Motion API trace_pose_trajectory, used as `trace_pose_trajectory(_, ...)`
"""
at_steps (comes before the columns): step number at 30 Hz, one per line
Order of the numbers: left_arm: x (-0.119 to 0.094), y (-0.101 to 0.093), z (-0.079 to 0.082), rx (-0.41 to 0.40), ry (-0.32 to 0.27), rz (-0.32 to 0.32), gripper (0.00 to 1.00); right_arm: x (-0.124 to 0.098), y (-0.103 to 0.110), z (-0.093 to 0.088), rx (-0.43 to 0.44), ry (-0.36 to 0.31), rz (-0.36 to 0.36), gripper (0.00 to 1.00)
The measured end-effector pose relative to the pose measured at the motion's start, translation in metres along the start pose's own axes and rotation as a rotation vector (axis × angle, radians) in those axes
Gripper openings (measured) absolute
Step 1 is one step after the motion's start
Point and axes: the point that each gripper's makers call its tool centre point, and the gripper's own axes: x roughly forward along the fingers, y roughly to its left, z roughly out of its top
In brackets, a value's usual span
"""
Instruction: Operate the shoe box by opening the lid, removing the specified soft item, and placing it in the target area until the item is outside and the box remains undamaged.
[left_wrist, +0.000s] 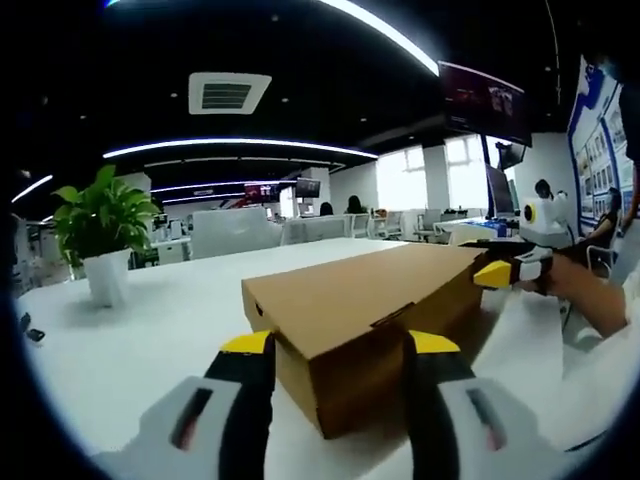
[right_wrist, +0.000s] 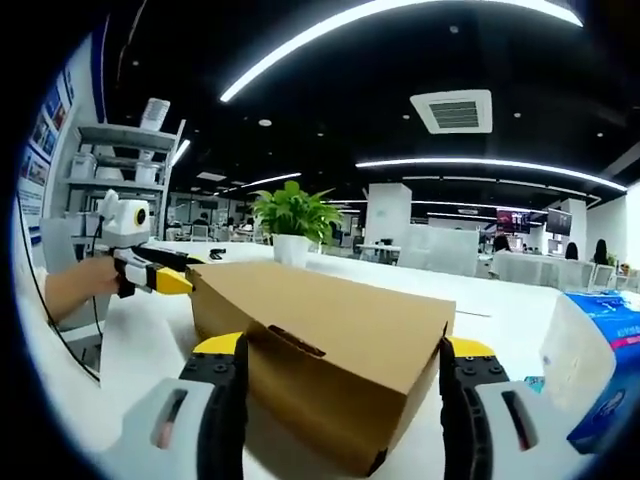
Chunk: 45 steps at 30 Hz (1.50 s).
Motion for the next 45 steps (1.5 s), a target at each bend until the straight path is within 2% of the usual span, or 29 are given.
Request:
trace_pose_trajectory(8,0.000,-0.002,0.000,0.003,-0.001,0.005,0.51,0.000,-0.001,0.000,0.000,0.005,0.000,0.80)
trace_pose_trajectory(18,-0.002,-0.012,0.001,-0.003,-0.013,-0.002,0.51,-0.012,-0.004,-0.001,0.002,0.013,-0.002,0.79)
trace_pose_trajectory(26,-0.004,-0.019,0.003,-0.039,-0.017,-0.015,0.50,-0.020,-0.007,-0.002,0.004,0.022,-0.004,0.79)
trace_pose_trajectory(35,-0.006,-0.029,0.002,-0.041,-0.067,-0.007,0.50,-0.029,-0.009,-0.002,0.005,0.028,-0.001,0.79)
trace_pose_trajectory(45,-0.006,-0.037,0.003,-0.034,-0.065,-0.016,0.50,-0.036,-0.012,-0.003,-0.001,0.036,0.004,0.79)
